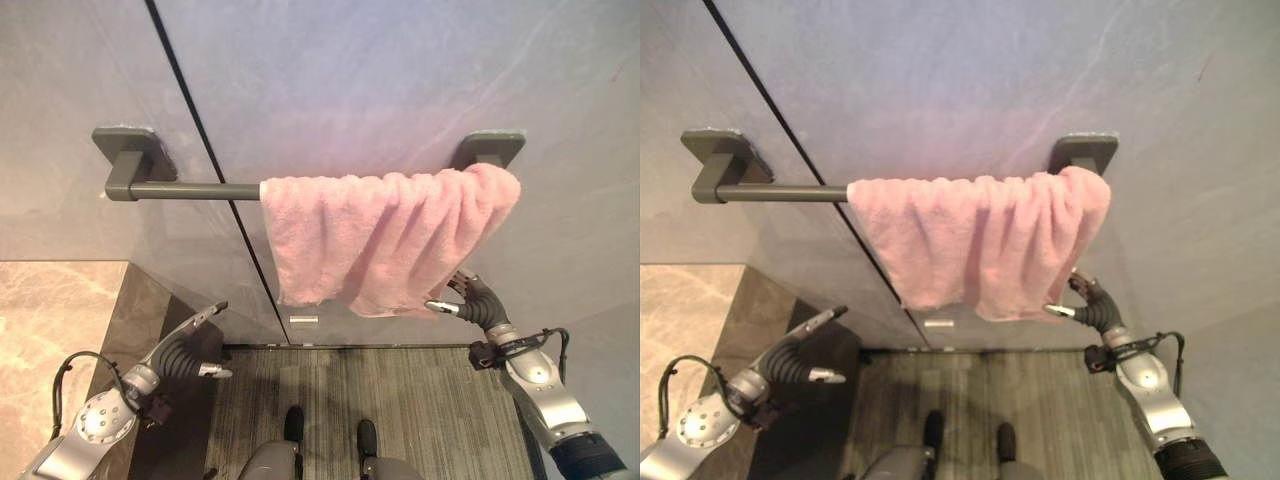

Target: Put brush and paste in cup on sink, flatten towel.

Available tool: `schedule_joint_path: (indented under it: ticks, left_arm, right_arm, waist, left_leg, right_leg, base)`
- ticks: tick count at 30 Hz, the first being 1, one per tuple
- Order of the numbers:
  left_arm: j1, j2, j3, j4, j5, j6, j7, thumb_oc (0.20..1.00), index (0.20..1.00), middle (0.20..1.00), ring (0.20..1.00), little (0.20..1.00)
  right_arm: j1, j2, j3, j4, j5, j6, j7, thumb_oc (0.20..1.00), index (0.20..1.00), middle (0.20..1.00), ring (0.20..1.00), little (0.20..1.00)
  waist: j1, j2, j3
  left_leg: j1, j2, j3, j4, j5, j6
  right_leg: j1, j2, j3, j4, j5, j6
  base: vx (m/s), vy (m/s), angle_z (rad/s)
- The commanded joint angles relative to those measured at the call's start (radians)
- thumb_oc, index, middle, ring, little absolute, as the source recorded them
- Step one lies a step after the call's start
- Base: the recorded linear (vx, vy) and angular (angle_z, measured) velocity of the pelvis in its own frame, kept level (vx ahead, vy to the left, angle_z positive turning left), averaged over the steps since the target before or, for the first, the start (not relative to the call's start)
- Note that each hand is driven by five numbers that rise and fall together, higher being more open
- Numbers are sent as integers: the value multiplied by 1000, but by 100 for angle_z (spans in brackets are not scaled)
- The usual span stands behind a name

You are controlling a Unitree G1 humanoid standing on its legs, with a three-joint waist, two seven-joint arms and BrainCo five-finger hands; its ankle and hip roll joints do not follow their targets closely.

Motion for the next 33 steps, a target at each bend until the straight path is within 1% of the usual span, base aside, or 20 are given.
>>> schedule_joint_path:
  ticks: [1,2,7,11,15,16,17,18,19,20,21,22,23,25,27,28,29,31,32,33]
  left_arm:
    - [-56,-17,-34,-5,-47,-21,7,1000,1000,1000,1000,1000]
    - [-82,-23,-52,0,-49,-18,5,1000,1000,1000,1000,1000]
    - [-193,-69,-102,56,-41,-6,30,1000,1000,1000,1000,1000]
    - [-284,-137,-155,95,-55,11,58,1000,1000,1000,1000,1000]
    - [-316,-212,-194,118,-80,30,68,1000,1000,1000,1000,1000]
    - [-316,-212,-194,118,-80,30,68,1000,1000,1000,1000,1000]
    - [-304,-225,-206,110,-73,34,63,1000,1000,1000,1000,1000]
    - [-304,-225,-206,110,-73,34,63,1000,1000,1000,1000,1000]
    - [-294,-236,-206,123,-68,39,63,200,200,200,200,200]
    - [-274,-259,-209,146,-89,50,53,200,200,200,200,200]
    - [-257,-279,-204,164,-93,58,55,200,200,200,200,200]
    - [-256,-279,-205,165,-93,58,55,200,200,200,200,200]
    - [-227,-308,-198,166,-93,62,61,200,200,200,200,200]
    - [-198,-326,-183,144,-107,61,65,200,200,200,200,200]
    - [-179,-309,-153,54,-104,47,69,200,200,200,200,200]
    - [-159,-267,-101,-112,-92,10,83,200,200,200,200,200]
    - [-155,-265,-100,-117,-92,13,82,200,200,200,200,200]
    - [-120,-248,-55,-226,-104,-18,100,200,200,200,200,200]
    - [-98,-244,-22,-287,-110,-33,113,200,200,200,200,200]
    - [-77,-255,3,-320,-131,-45,129,200,200,200,200,200]
  right_arm:
    - [-109,22,59,73,-5,-20,-26,1000,1000,1000,1000,1000]
    - [-144,33,90,114,-2,-11,-19,1000,1000,1000,1000,1000]
    - [-255,70,189,145,46,11,9,1000,1000,1000,1000,1000]
    - [-357,115,284,139,55,32,23,1000,1000,1000,1000,1000]
    - [-419,185,327,141,84,50,18,1000,1000,1000,1000,1000]
    - [-419,185,327,141,84,49,18,1000,1000,1000,1000,1000]
    - [-428,207,334,142,88,49,23,200,200,200,200,200]
    - [-428,207,334,142,88,49,23,200,200,200,200,200]
    - [-423,216,327,142,66,50,7,200,200,200,200,200]
    - [-408,228,309,138,14,54,-24,200,200,200,200,200]
    - [-380,240,294,128,7,52,-33,200,200,200,200,200]
    - [-378,239,294,127,6,52,-34,200,200,200,200,200]
    - [-318,253,255,100,6,46,-44,200,200,200,200,200]
    - [-243,233,201,27,-26,31,-65,200,200,200,200,200]
    - [-163,212,131,-96,-29,0,-75,200,200,200,200,200]
    - [-70,192,53,-269,-15,-45,-71,200,200,200,200,200]
    - [-65,192,52,-273,-15,-42,-70,200,200,200,200,200]
    - [17,195,12,-387,19,-81,-48,200,200,200,200,200]
    - [51,202,-5,-447,67,-98,-30,200,200,200,200,200]
    - [82,211,-19,-475,97,-111,-21,200,200,200,200,200]
  waist:
    - [15,-16,-72]
    - [19,-18,-76]
    - [20,-24,-86]
    - [21,-31,-92]
    - [21,-40,-94]
    - [21,-40,-94]
    - [22,-44,-97]
    - [22,-44,-97]
    - [19,-45,-99]
    - [14,-45,-100]
    - [12,-45,-101]
    - [12,-45,-102]
    - [6,-46,-105]
    - [-2,-45,-108]
    - [-11,-44,-110]
    - [-21,-45,-112]
    - [-21,-45,-115]
    - [-29,-46,-118]
    - [-30,-48,-120]
    - [-30,-50,-120]
  left_leg:
    - [3,-21,-28,-1,-11,-2]
    - [9,-18,-29,-9,-9,-3]
    - [31,-9,-23,-40,2,-7]
    - [42,-2,-22,-65,12,-11]
    - [51,2,-23,-76,16,-11]
    - [51,2,-23,-76,16,-11]
    - [56,4,-23,-76,12,-10]
    - [57,4,-23,-76,12,-10]
    - [61,4,-20,-77,10,-9]
    - [67,6,-18,-77,7,-8]
    - [71,7,-17,-76,5,-7]
    - [72,7,-17,-76,5,-7]
    - [78,8,-15,-76,-1,-5]
    - [82,10,-15,-76,-3,-4]
    - [84,12,-17,-76,-5,-3]
    - [78,13,-19,-75,3,-4]
    - [85,13,-20,-78,-5,-4]
    - [89,15,-23,-82,-5,-6]
    - [81,16,-23,-81,4,-9]
    - [81,17,-25,-83,5,-10]
  right_leg:
    - [-54,-10,34,37,3,51]
    - [-51,-9,34,33,4,51]
    - [-43,-2,39,21,8,47]
    - [-38,3,36,13,10,43]
    - [-34,7,37,11,11,42]
    - [-34,7,37,11,11,42]
    - [-30,9,38,11,7,41]
    - [-29,9,38,11,7,41]
    - [-27,10,40,11,6,42]
    - [-23,11,45,13,4,41]
    - [-20,11,46,14,2,41]
    - [-20,11,47,14,2,41]
    - [-16,12,50,16,-1,41]
    - [-14,12,53,20,-6,40]
    - [-14,13,53,28,-12,39]
    - [-23,14,52,38,-12,39]
    - [-17,14,51,37,-20,39]
    - [-18,14,51,41,-25,39]
    - [-25,14,50,44,-20,39]
    - [-25,14,48,44,-21,39]
  base:
    - [27,-52,-2]
    - [24,-41,-2]
    - [25,-25,2]
    - [25,-21,0]
    - [15,-18,4]
    - [31,-15,-1]
    - [0,0,0]
    - [38,-14,0]
    - [31,-9,0]
    - [43,-8,-1]
    - [0,0,0]
    - [38,3,-5]
    - [33,4,-7]
    - [20,3,-2]
    - [0,0,0]
    - [30,-6,1]
    - [0,0,0]
    - [26,-2,0]
    - [0,0,0]
    - [0,0,0]
